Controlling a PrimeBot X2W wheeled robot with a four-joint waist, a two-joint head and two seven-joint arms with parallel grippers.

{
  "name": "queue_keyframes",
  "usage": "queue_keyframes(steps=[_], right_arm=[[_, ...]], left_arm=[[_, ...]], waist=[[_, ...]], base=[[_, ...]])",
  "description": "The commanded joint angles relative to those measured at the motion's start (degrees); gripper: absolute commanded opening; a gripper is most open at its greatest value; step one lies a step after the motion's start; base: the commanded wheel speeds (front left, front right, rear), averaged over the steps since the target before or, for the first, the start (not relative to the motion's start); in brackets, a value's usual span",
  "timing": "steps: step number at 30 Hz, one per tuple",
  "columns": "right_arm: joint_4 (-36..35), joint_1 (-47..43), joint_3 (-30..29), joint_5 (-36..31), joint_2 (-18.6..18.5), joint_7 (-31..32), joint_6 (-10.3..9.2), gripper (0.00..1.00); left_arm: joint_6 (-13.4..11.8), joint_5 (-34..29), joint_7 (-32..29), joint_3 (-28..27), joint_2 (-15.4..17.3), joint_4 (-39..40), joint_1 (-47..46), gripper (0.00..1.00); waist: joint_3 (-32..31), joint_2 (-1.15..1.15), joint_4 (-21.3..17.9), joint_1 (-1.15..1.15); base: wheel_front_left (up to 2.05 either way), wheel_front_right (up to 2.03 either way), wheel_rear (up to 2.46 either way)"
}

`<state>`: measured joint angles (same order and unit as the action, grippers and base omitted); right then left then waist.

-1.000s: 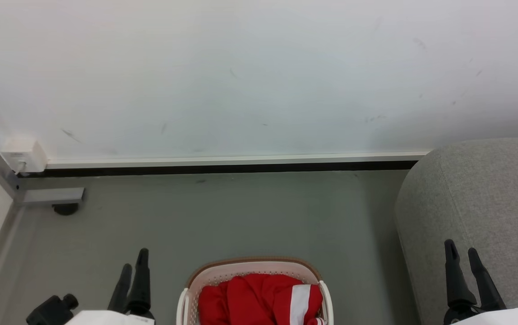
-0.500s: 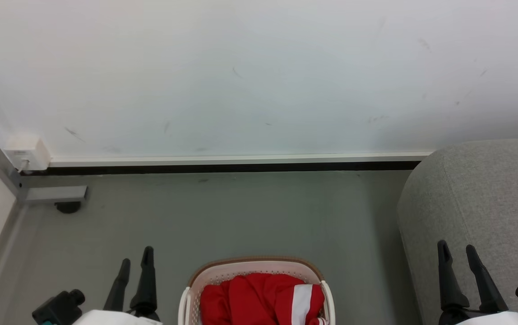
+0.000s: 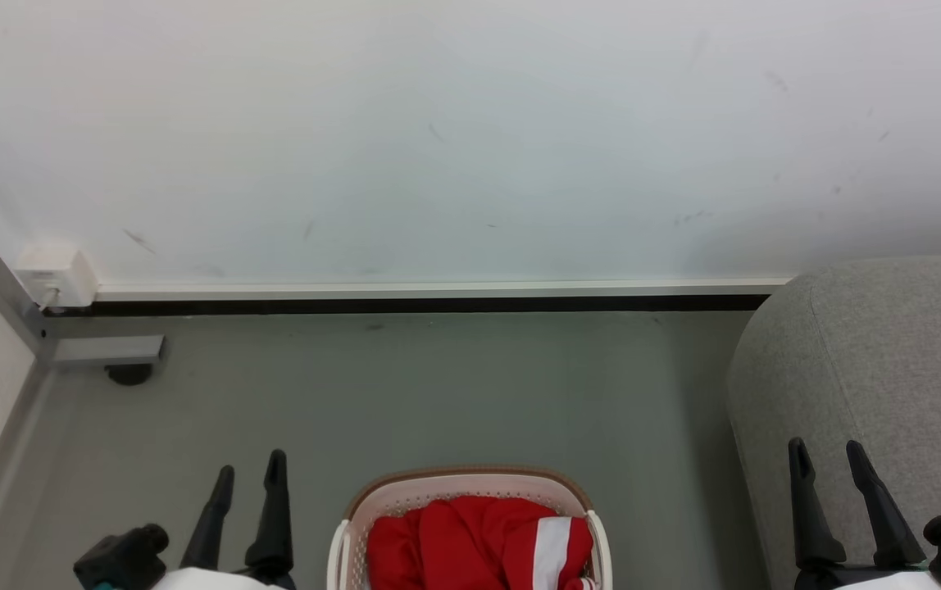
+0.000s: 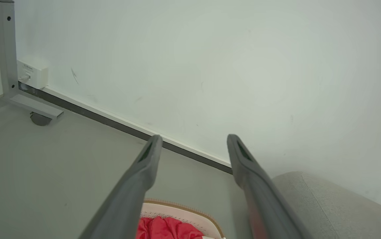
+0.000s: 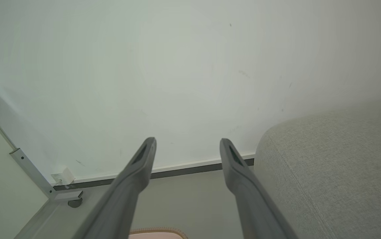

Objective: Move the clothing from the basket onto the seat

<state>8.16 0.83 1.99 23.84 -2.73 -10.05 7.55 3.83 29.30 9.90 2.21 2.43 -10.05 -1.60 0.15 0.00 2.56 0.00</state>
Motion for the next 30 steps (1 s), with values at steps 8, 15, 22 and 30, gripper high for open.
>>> queue_keyframes(steps=[8,15,22,30], right_arm=[[0.3,-0.69,-0.49,-4.17,-0.27,-1.34,-0.08,1.0],[1.05,-1.13,-0.99,-6.18,-0.21,-2.15,-0.09,1.0],[2.7,-1.57,-0.99,-7.75,-0.2,-2.96,-0.1,1.0],[3.58,-1.66,-1.09,-9.4,-0.24,-3.82,-0.1,1.0]], left_arm=[[0.32,-5.9,1.47,0.29,0.54,0.35,0.11,1.0],[0.13,-8.83,2.29,0.36,0.56,0.26,0.42,1.0],[0.0,-12.13,3.09,0.54,0.59,-0.03,0.84,1.0],[0.19,-16.11,4.12,0.42,0.63,-0.46,0.94,1.0]], waist=[[0.1,0.0,0.12,0.0],[-0.04,0.0,0.19,0.0],[0.01,0.0,0.32,0.0],[0.03,0.0,0.51,0.0]], base=[[0.0,0.0,0.0],[0.0,0.0,0.0],[0.0,0.0,0.0],[0.0,0.0,0.0]])
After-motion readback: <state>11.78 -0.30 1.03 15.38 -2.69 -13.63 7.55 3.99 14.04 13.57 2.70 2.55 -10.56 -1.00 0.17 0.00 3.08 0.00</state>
